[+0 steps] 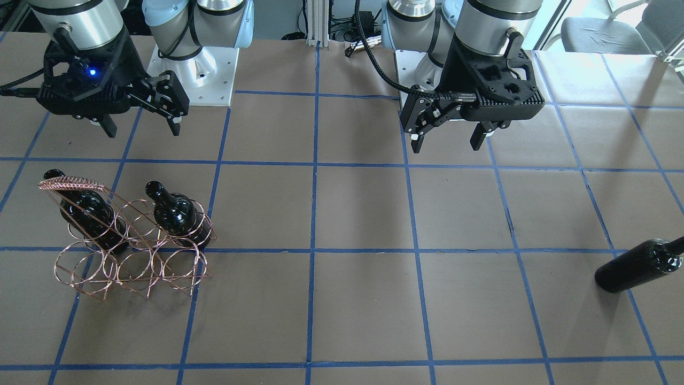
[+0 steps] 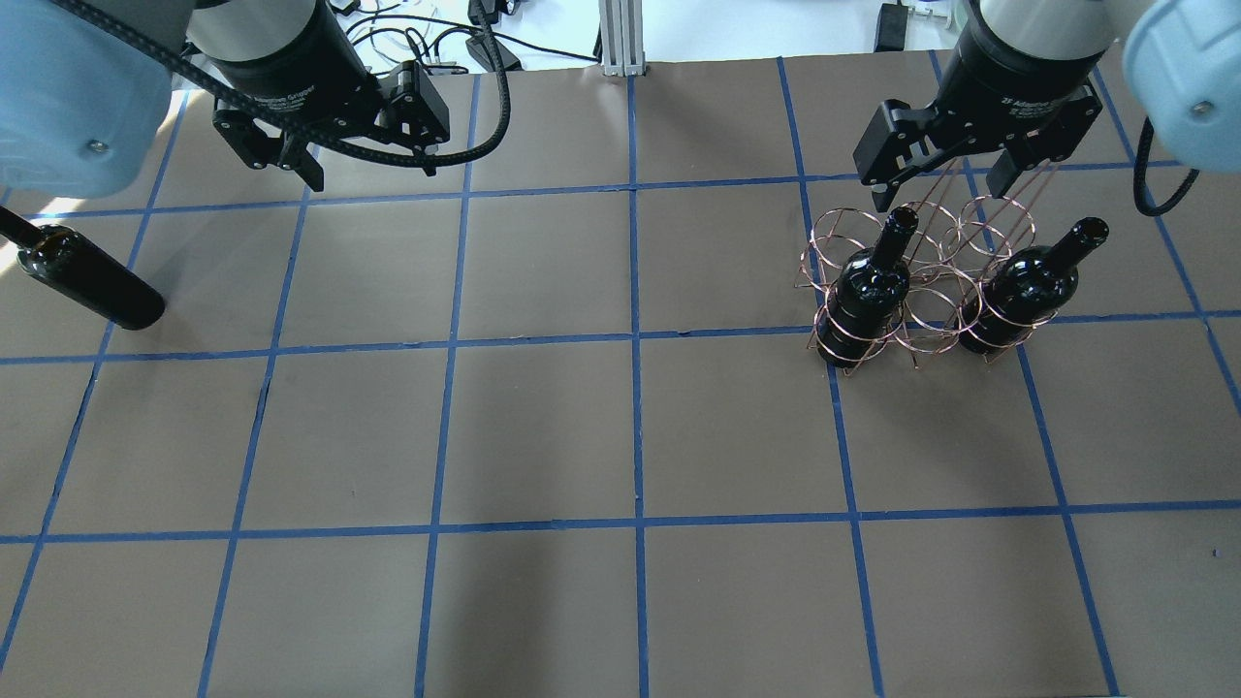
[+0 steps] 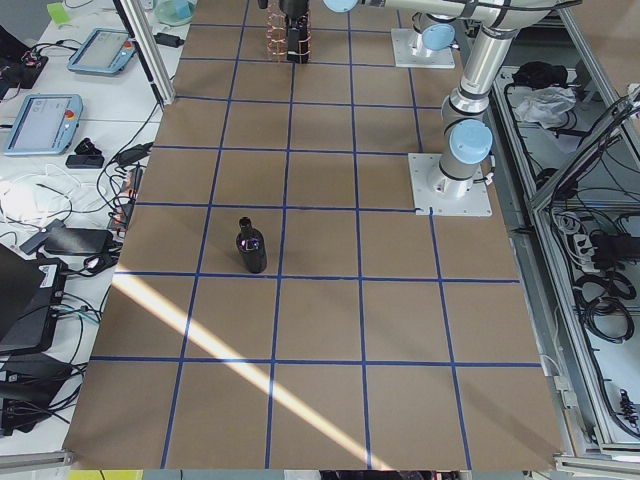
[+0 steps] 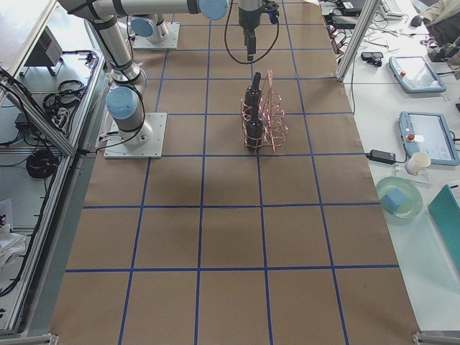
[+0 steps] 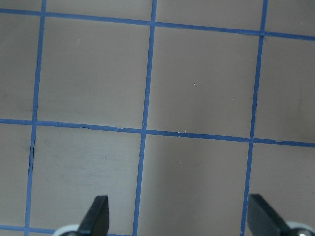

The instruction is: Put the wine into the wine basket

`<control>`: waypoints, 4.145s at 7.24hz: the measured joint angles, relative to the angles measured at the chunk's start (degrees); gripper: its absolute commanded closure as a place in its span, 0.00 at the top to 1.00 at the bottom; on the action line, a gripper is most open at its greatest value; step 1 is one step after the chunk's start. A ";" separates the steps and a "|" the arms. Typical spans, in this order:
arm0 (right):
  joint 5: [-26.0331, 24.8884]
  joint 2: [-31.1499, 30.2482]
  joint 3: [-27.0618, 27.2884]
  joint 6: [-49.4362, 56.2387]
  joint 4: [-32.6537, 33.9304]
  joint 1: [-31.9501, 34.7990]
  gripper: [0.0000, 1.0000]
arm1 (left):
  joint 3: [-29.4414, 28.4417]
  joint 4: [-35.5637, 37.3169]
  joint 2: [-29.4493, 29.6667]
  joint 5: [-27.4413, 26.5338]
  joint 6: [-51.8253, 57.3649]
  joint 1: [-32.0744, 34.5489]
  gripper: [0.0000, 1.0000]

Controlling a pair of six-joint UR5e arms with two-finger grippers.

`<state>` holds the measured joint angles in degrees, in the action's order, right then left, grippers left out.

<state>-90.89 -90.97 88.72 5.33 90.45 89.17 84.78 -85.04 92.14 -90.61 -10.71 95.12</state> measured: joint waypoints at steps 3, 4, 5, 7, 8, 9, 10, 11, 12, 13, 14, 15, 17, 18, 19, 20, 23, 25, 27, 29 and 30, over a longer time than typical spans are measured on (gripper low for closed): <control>0.03 -0.16 0.22 0.03 0.00 0.04 1.00 | -0.08 -0.12 -0.09 0.22 3.06 -1.04 1.00; 0.17 -0.16 0.27 0.04 0.04 0.04 1.00 | -0.14 -0.21 -0.21 0.24 6.16 -2.86 1.00; 0.30 -0.16 0.29 0.03 0.08 0.04 1.00 | -0.24 -0.74 -0.50 0.23 9.16 -6.38 1.00; 0.56 -0.17 0.36 0.04 0.01 0.04 1.00 | -0.24 -3.22 -0.60 0.01 20.03 -18.17 1.00; 0.67 -0.20 0.38 0.03 -0.05 0.03 1.00 | -0.19 -3.72 0.10 -0.04 27.85 -26.58 1.00; 0.71 -0.21 0.39 0.06 -0.08 0.03 1.00 | -0.18 -3.23 1.45 -0.06 35.62 -35.28 1.00; 0.74 -0.21 0.40 0.07 -0.09 0.02 1.00 | -0.47 -1.81 3.57 -0.78 40.40 -41.72 1.00; 0.79 -0.23 0.40 0.07 -0.02 0.03 1.00 | -0.96 1.34 6.24 -1.81 42.51 -45.22 1.00; 0.89 -0.23 0.40 0.10 0.13 0.04 1.00 | -1.74 5.65 9.31 -1.94 43.34 -46.58 1.00; 0.94 -0.22 0.40 0.11 0.17 0.03 1.00 | -3.23 8.71 12.86 -0.86 43.75 -47.03 1.00; 0.95 -0.22 0.40 0.12 0.18 0.04 1.00 | -4.62 10.13 16.06 1.27 43.91 -46.98 1.00; 0.97 -0.20 0.40 0.14 0.33 0.04 1.00 | -5.24 10.68 18.16 3.03 43.79 -46.26 1.00; 1.02 -0.18 0.40 0.32 0.62 0.04 1.00 | -5.47 11.12 19.83 3.92 42.88 -42.81 1.00; 0.95 -0.14 0.40 0.32 0.73 0.04 1.00 | -5.66 11.56 20.33 3.48 43.73 -41.59 1.00; 0.89 -0.13 0.40 0.25 0.84 0.02 1.00 | -5.90 12.31 20.76 2.42 45.99 -41.14 1.00; 0.82 -0.17 0.38 0.18 0.86 -0.06 1.00 | -5.98 12.86 21.12 1.33 48.07 -41.02 0.99; 0.77 -0.18 0.38 0.07 0.80 -0.01 1.00 | -5.81 13.14 21.64 0.51 49.73 -41.02 0.45; 0.78 -0.17 0.39 0.10 0.69 -0.07 1.00 | -5.72 13.07 21.52 0.05 51.56 -42.27 0.19; 0.81 -0.17 0.39 0.10 0.87 -0.13 1.00 | -5.80 13.14 21.42 -0.07 53.94 -43.19 0.04; 0.84 -0.14 0.40 0.08 0.89 -0.16 1.00 | -5.80 12.97 21.04 0.24 54.15 -43.32 0.00; 0.88 -0.11 0.40 0.11 0.93 -0.19 1.00 | -5.65 12.47 20.42 0.40 53.92 -43.19 0.00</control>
<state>-90.01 -91.09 89.12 5.44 91.38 88.98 79.13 -72.57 112.56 -90.21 43.20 51.92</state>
